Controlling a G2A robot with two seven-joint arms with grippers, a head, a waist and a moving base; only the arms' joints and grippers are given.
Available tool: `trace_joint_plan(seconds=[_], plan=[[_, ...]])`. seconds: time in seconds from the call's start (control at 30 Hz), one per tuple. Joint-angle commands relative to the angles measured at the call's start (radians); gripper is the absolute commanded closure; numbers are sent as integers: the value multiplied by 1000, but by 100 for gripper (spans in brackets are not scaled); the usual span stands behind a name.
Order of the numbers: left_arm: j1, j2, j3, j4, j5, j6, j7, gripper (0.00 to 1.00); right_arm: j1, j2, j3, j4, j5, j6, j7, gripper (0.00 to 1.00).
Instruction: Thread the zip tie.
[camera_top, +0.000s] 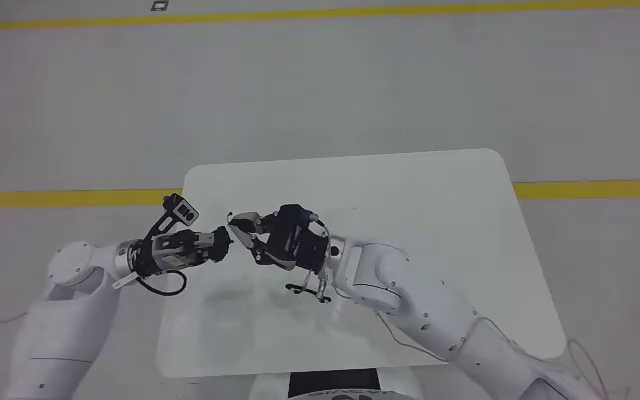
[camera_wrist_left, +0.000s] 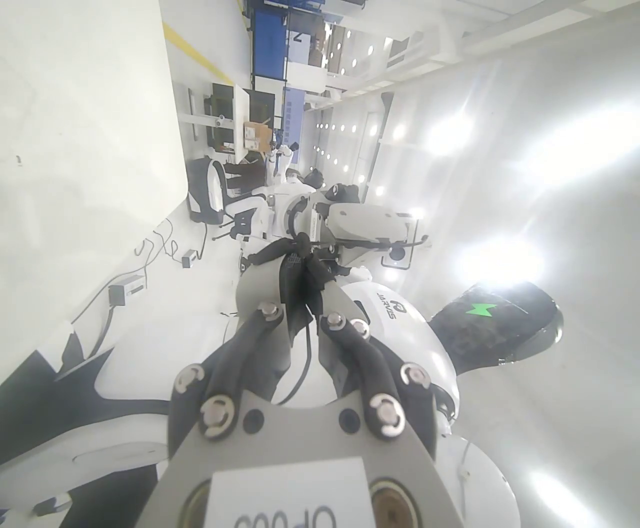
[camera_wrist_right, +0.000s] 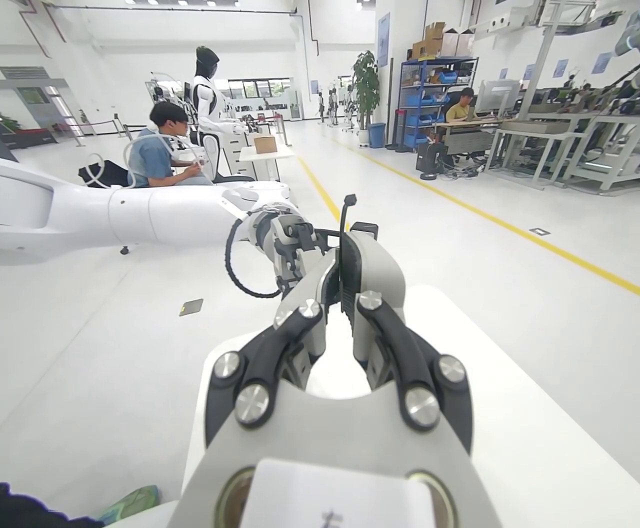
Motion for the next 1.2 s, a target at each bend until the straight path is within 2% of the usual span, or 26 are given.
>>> trace_joint_plan(seconds=[0.0, 1.17], plan=[[0, 0, 0, 0, 0, 0, 0, 100, 3, 0, -5, -3, 4, 0, 1, 100], [0, 0, 0, 0, 0, 0, 0, 100, 36, 14, -38, 25, 60, 0, -1, 100]])
